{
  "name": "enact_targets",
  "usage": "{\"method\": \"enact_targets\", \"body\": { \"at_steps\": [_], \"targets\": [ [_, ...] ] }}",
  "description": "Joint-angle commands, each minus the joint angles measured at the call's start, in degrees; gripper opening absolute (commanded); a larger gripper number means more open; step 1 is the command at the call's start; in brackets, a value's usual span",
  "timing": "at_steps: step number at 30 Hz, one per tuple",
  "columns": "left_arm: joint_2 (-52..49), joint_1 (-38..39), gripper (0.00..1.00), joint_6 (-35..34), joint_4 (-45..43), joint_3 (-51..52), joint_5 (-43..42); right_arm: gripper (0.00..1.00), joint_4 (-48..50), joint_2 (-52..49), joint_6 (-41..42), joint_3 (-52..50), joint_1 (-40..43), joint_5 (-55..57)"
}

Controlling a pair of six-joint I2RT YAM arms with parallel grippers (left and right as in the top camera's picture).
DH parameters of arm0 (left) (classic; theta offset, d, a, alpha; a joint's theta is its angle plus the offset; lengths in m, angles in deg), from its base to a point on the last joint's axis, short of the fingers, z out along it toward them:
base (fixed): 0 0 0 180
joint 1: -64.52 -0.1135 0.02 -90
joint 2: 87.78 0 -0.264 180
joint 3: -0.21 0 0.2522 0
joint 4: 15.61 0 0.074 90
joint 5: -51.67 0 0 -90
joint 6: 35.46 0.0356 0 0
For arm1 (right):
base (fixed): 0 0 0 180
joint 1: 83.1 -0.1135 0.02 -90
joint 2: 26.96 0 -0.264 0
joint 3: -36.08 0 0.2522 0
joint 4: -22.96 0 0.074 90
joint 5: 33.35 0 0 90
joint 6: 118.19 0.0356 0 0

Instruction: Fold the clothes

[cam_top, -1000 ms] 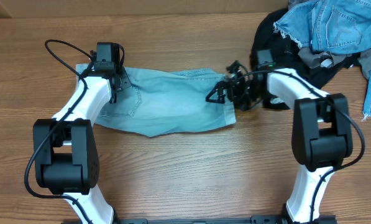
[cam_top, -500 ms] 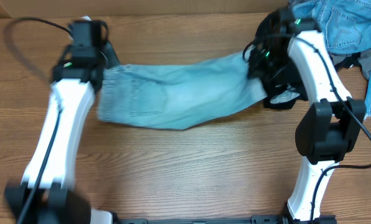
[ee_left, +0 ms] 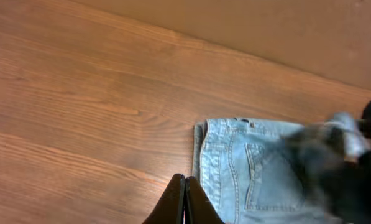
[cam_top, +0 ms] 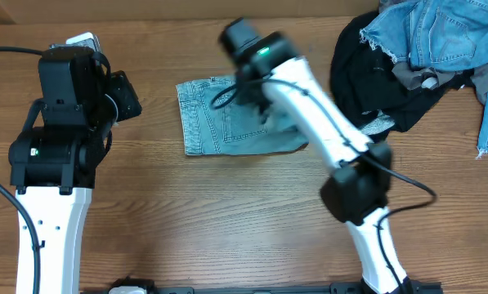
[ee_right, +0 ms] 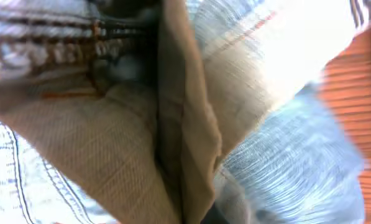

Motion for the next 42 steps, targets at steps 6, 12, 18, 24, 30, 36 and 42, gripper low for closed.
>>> {"method": "enact_targets", "body": {
  "at_steps": [6, 12, 18, 24, 30, 36, 42],
  "targets": [
    [1.4, 0.3, 0.04, 0.6, 2.4, 0.3, -2.6, 0.04, 7.4, -0.4, 7.3, -0.1, -5.8, -3.5],
    [1.3, 0.3, 0.05, 0.7, 4.4, 0.5, -3.5, 0.04, 7.5, -0.4, 7.3, -0.1, -5.7, -9.2],
    [-4.2, 0.2, 0.04, 3.0, -4.3, 17.0, -6.5, 0.04, 6.4, -0.4, 7.2, -0.1, -5.4, -9.2],
    [-16.1, -2.4, 0.04, 3.2, -24.8, 30.3, -16.7, 0.04, 5.5, -0.4, 4.7, -0.1, -5.4, -9.2],
    [-23.9, -4.2, 0.04, 4.4, -32.1, 30.4, -20.2, 0.04, 5.6, -0.4, 4.7, -0.1, -5.4, -9.2],
    [-32.6, -4.2, 0.04, 5.0, -41.7, 30.4, -25.0, 0.04, 5.0, -0.4, 4.6, -0.1, -5.4, -9.9],
    [-38.7, -4.2, 0.04, 5.3, -46.1, 30.4, -31.3, 0.04, 7.8, -0.4, 3.1, -0.1, -5.6, -18.1]
  ]
}}
